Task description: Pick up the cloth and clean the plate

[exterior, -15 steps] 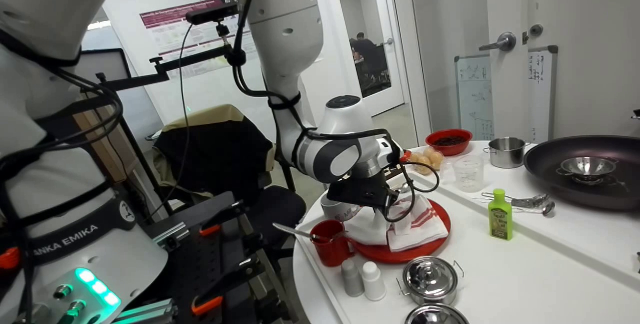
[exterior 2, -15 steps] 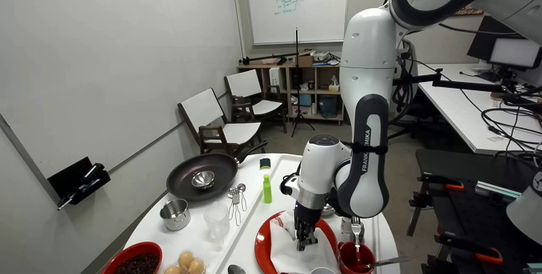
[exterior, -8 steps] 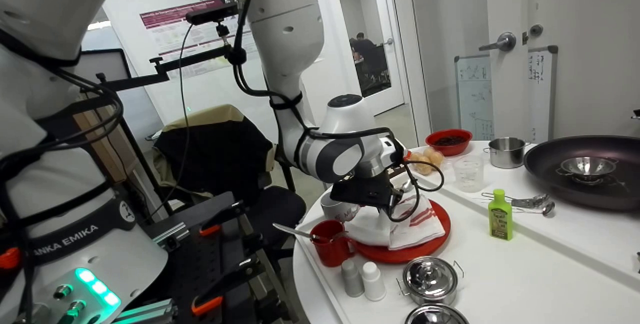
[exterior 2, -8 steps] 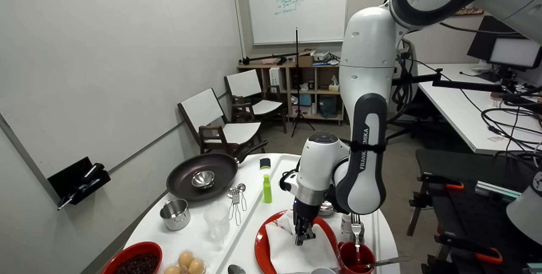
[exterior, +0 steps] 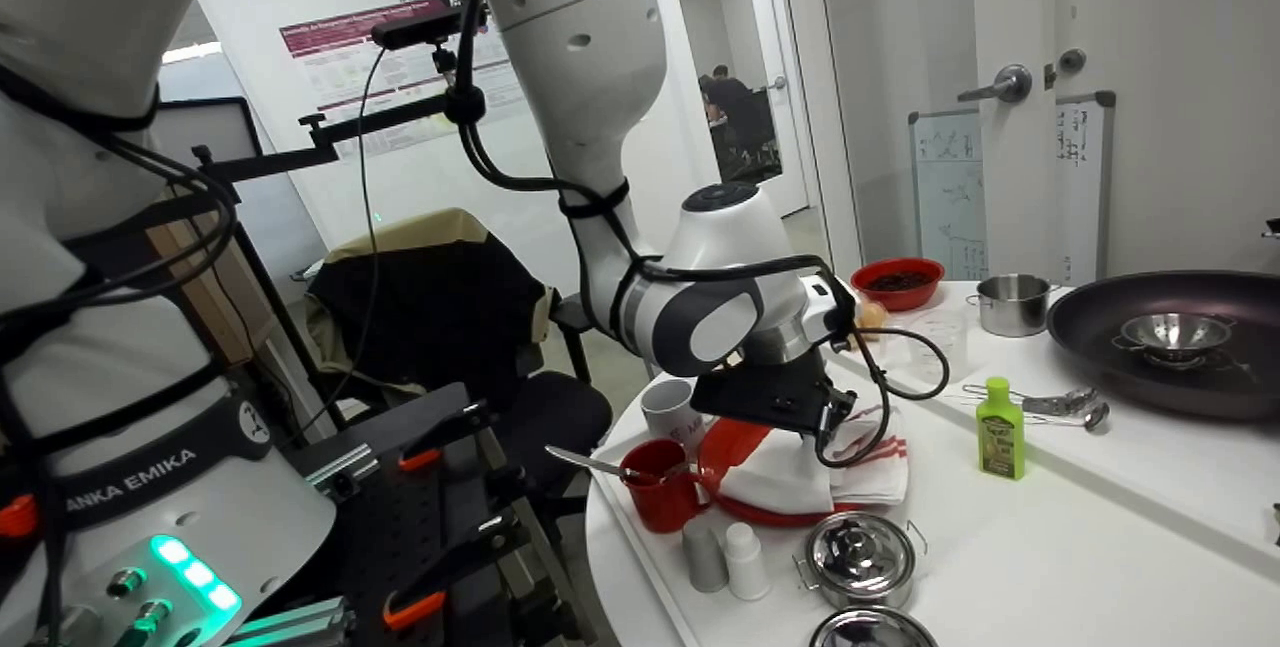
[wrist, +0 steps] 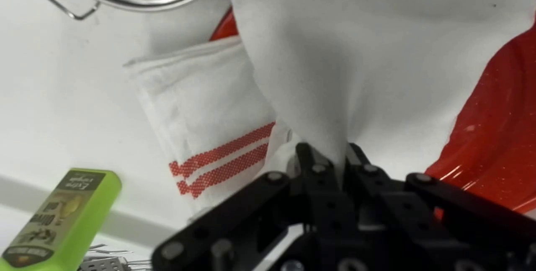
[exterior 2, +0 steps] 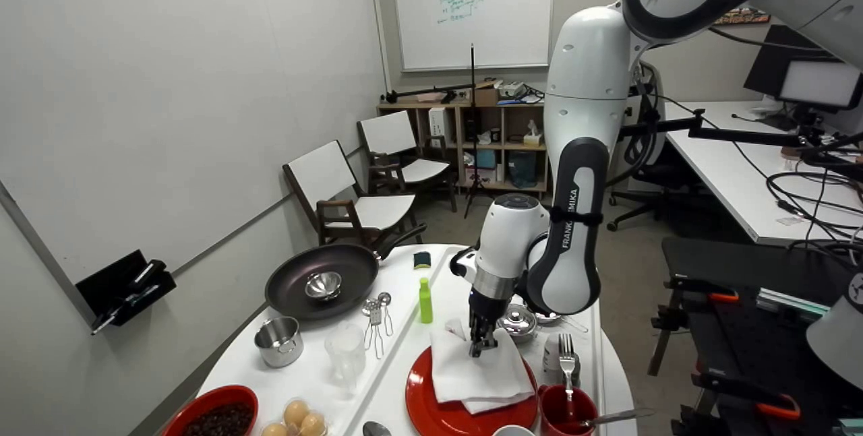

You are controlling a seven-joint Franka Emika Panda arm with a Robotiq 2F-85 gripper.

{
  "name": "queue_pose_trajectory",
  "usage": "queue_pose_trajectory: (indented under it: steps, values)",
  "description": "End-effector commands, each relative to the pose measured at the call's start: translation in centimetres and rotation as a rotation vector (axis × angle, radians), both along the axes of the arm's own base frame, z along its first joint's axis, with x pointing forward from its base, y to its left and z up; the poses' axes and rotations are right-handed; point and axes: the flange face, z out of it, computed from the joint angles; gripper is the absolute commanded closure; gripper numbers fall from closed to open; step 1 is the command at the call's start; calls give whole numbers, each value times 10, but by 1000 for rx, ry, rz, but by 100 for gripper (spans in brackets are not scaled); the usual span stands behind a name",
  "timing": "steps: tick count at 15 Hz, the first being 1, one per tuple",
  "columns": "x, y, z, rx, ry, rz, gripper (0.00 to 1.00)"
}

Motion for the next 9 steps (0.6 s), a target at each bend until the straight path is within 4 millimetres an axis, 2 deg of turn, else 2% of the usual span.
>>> queue_pose_trajectory:
  steps: [1, 5, 9]
  values:
    - [9, 14, 5, -3, -16, 21, 97]
    - [25, 49, 15, 13, -49, 88, 97]
    - [30, 80, 23, 35, -75, 151, 97]
